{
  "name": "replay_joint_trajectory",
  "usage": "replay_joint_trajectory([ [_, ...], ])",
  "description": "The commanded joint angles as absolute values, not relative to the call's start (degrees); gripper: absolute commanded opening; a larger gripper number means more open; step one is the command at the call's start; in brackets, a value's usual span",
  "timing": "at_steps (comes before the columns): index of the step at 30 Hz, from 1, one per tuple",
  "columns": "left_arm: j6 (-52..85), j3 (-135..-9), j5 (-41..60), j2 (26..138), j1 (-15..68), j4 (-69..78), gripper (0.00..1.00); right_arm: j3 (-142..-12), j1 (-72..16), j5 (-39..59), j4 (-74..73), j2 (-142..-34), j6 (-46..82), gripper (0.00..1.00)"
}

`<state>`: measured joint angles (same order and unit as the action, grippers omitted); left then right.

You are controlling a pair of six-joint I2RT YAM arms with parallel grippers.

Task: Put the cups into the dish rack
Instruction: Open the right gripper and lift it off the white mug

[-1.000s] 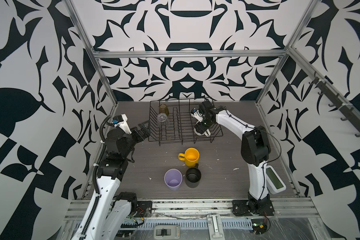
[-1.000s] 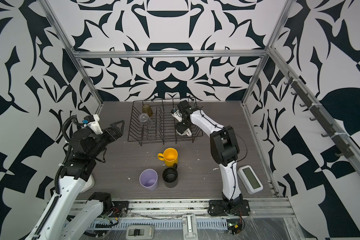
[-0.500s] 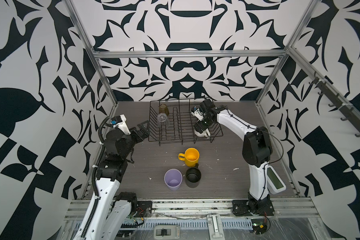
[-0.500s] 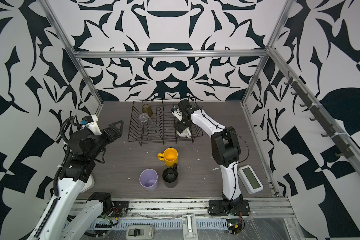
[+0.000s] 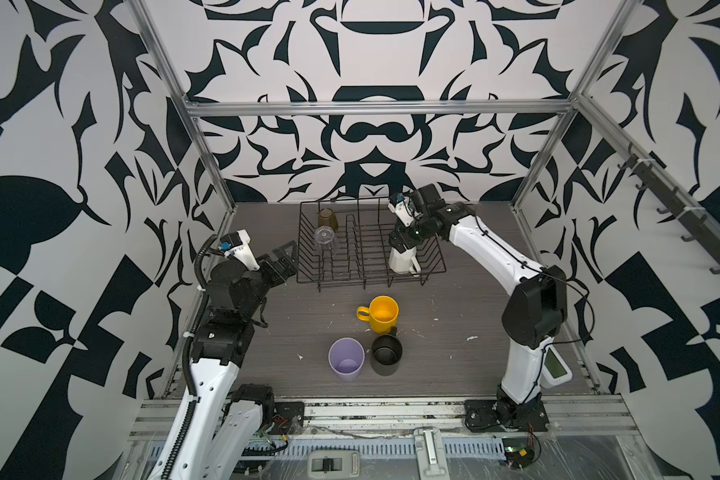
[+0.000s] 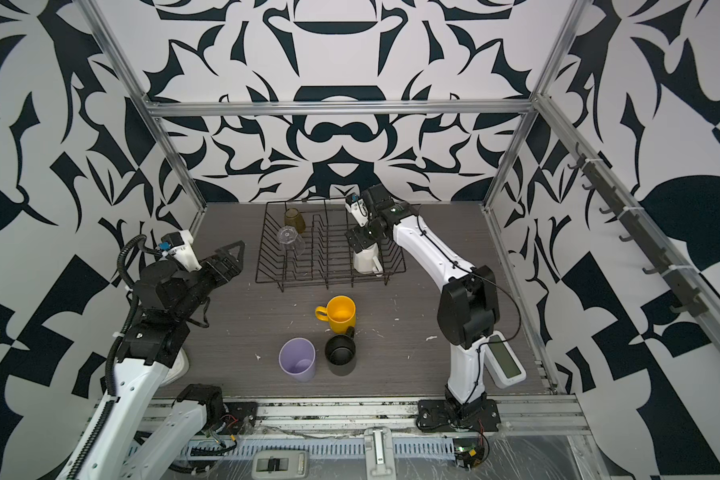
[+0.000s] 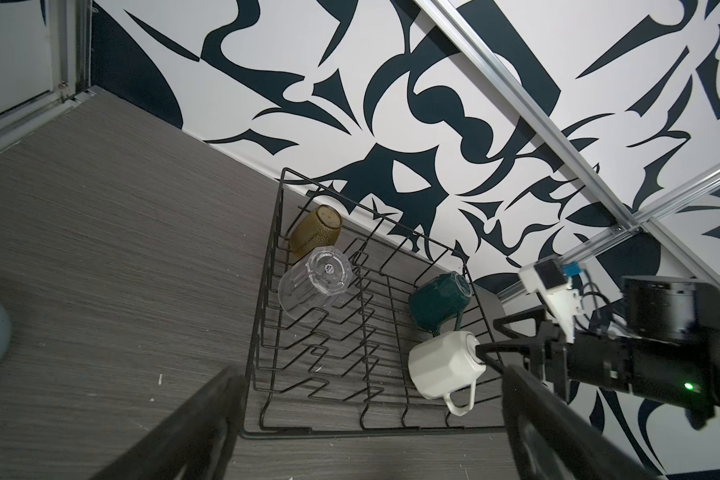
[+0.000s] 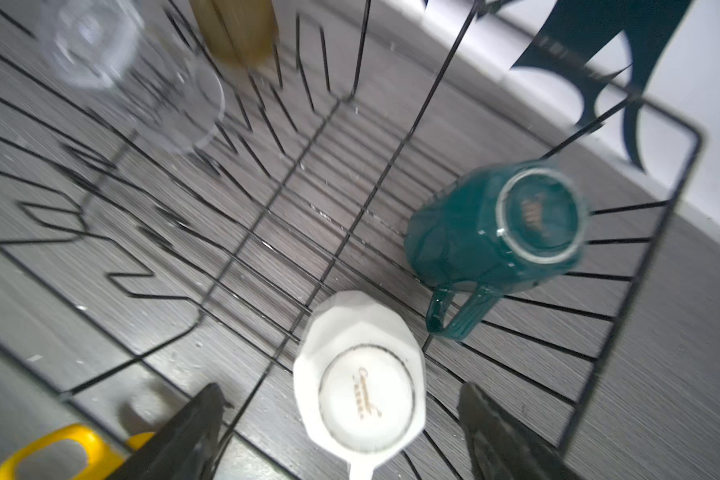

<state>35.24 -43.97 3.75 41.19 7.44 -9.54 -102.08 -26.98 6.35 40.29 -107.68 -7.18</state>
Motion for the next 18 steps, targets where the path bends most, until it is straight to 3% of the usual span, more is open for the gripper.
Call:
replay_joint_trajectory([
  [1, 34.29, -43.71, 2.76, 40.43, 7.12, -11.00, 0.99, -99.65, -27.16, 9.51, 38.11, -100.98, -0.58, 0.88],
  [8, 33.95, -43.38, 1.93, 40.59, 7.03, -10.68, 0.99, -87.69, -30.61, 9.15, 40.07, -89.08, 2.64, 0.84],
  [18, 34.10, -43.24, 1.38, 41.62, 6.94, -9.41, 0.99, -77.56, -45.29, 1.06, 52.43, -80.96, 10.63, 0.71],
])
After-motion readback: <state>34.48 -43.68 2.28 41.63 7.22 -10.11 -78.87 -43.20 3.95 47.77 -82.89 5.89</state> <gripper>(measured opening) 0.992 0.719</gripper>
